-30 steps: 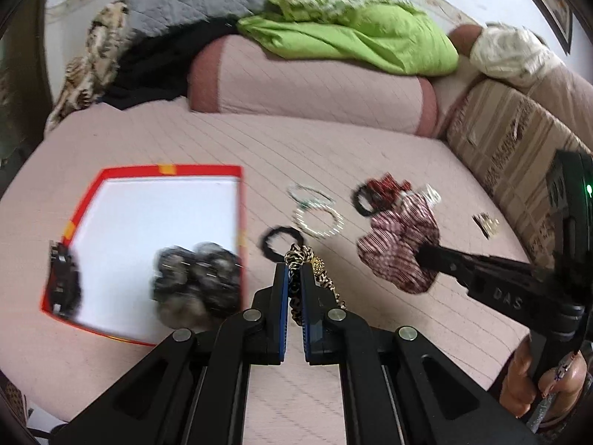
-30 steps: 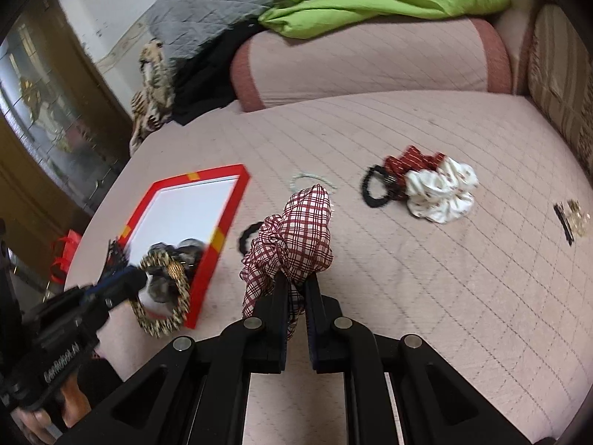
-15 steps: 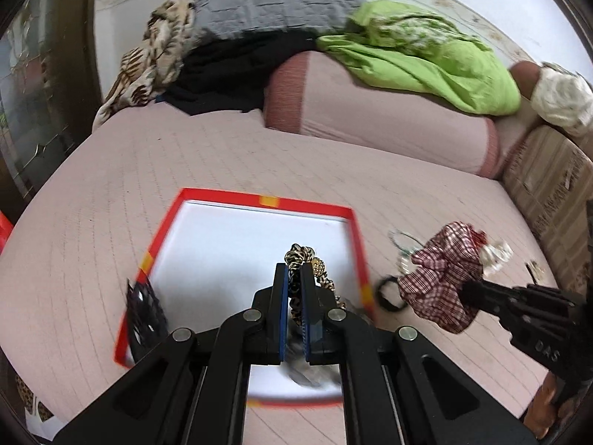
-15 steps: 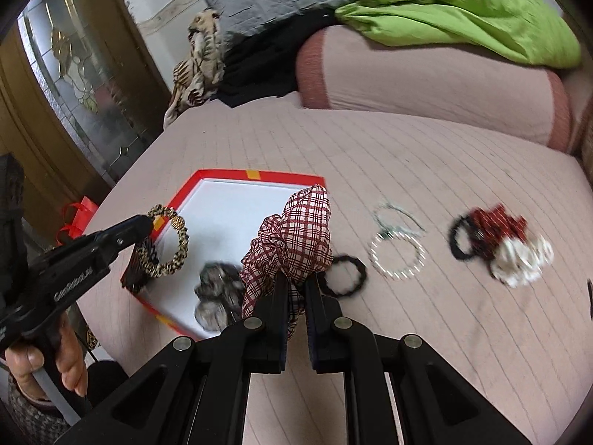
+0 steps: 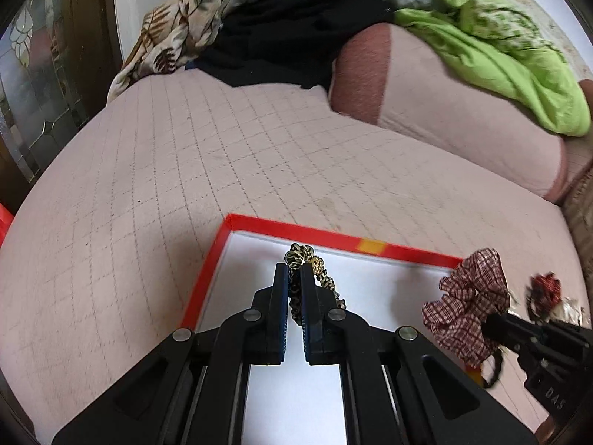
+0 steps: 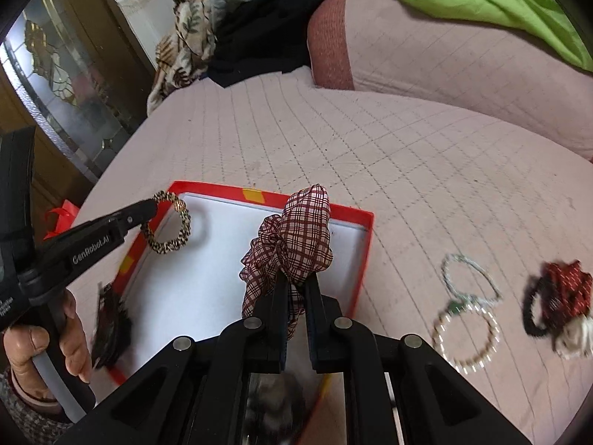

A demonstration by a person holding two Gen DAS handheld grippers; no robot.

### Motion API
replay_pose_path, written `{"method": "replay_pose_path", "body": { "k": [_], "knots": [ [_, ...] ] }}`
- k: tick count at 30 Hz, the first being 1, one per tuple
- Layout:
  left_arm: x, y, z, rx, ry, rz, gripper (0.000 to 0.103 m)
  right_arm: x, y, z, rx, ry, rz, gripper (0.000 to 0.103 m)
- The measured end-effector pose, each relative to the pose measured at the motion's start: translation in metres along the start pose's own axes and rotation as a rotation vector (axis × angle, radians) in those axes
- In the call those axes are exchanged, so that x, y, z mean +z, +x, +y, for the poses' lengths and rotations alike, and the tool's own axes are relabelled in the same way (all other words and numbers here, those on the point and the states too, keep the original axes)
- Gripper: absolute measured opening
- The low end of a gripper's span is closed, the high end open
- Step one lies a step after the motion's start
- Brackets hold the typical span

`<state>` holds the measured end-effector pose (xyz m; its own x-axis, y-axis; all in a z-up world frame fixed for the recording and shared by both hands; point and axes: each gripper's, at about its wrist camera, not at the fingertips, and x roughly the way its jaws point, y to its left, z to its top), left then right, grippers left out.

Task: Organize jewelry
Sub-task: 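Carry both items over the tray and open both tools to drop them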

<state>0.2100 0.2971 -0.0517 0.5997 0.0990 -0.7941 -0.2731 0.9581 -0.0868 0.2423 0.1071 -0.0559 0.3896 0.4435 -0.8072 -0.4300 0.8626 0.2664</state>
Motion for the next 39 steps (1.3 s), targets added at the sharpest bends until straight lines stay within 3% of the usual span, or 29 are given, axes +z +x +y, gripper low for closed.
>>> {"method": "replay_pose_path", "body": {
  "k": [5, 12, 15, 16, 17, 18, 21, 28, 31, 39],
  "knots": [
    [0.007, 0.031, 0.010, 0.007, -0.034, 0.039, 0.006, 0.004, 0.028, -0.007, 0.005, 0.027, 0.039, 0.010],
    [0.007, 0.045, 0.013, 0.010, -0.038, 0.060, 0.007, -0.002, 0.044, -0.014, -0.005, 0.033, 0.065, 0.010],
    [0.008, 0.046, 0.017, 0.018, -0.056, 0.055, 0.017, -0.002, 0.044, -0.017, -0.018, 0.034, 0.060, 0.012],
    [0.008, 0.045, 0.019, 0.018, -0.063, 0.053, 0.027, -0.003, 0.042, -0.017, -0.027, 0.030, 0.054, 0.015],
    [0.008, 0.042, 0.021, 0.020, -0.072, 0.047, 0.034, -0.002, 0.042, -0.016, -0.029, 0.025, 0.051, 0.026],
    [0.008, 0.039, 0.022, 0.020, -0.076, 0.041, 0.035, -0.002, 0.038, -0.014, -0.040, 0.012, 0.040, 0.039],
    [0.008, 0.025, 0.022, 0.008, -0.085, 0.032, 0.035, -0.002, 0.025, -0.009, -0.070, -0.022, -0.007, 0.053],
    [-0.007, -0.035, 0.016, 0.005, -0.075, -0.028, 0.042, -0.014, -0.011, -0.001, -0.076, -0.046, -0.046, 0.054],
    [-0.021, -0.065, 0.011, -0.012, -0.080, -0.057, 0.051, -0.026, -0.028, -0.004, -0.075, -0.038, -0.053, 0.054],
    [-0.074, -0.121, -0.024, -0.062, -0.074, -0.089, 0.055, -0.074, -0.073, -0.030, -0.086, 0.017, -0.045, 0.055]
  ]
}}
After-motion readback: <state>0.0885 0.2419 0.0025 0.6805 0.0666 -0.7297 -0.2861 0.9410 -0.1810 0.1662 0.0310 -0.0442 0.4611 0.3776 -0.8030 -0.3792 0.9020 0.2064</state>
